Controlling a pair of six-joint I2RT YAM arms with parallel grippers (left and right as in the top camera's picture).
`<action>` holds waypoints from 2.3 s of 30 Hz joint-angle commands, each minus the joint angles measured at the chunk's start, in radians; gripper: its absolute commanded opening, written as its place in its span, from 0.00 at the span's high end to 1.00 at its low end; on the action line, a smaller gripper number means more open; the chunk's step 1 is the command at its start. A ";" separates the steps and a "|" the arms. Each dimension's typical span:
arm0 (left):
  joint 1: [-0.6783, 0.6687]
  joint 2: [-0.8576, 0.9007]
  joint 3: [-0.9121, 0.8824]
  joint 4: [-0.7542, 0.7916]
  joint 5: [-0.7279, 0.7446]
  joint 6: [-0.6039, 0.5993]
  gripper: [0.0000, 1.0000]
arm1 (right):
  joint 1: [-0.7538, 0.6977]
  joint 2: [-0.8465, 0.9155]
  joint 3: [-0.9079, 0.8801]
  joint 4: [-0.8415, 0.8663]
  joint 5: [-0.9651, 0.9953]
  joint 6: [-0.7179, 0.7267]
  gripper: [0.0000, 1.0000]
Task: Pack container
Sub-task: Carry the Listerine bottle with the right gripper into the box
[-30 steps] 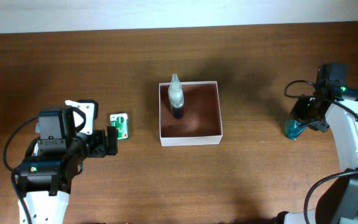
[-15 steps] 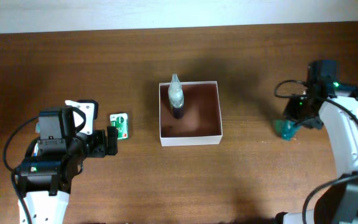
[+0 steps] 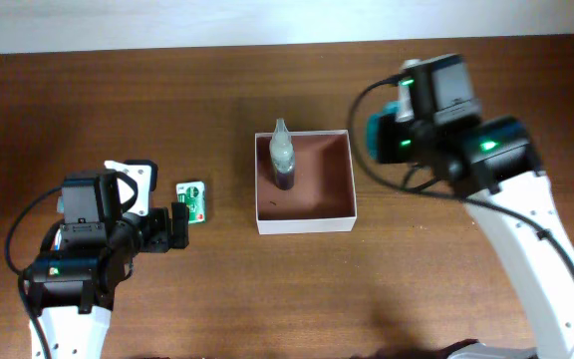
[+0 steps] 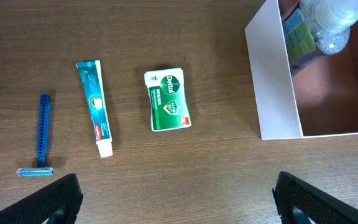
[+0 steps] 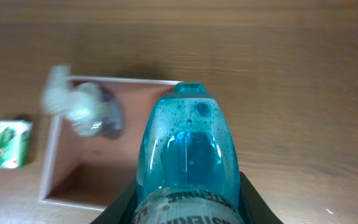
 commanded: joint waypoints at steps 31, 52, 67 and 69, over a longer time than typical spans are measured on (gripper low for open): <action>0.003 0.002 0.021 0.002 0.011 -0.010 0.01 | 0.156 0.442 0.022 0.264 0.049 0.076 0.63; 0.003 0.002 0.021 0.002 0.011 -0.010 0.01 | 0.156 0.356 0.024 0.238 0.048 0.071 0.46; 0.003 0.002 0.021 0.002 0.011 -0.010 0.01 | 0.155 0.163 -0.005 -0.017 0.062 0.095 0.96; 0.003 0.002 0.021 0.002 0.011 -0.010 0.01 | 0.155 0.177 -0.040 -0.026 0.056 0.099 0.96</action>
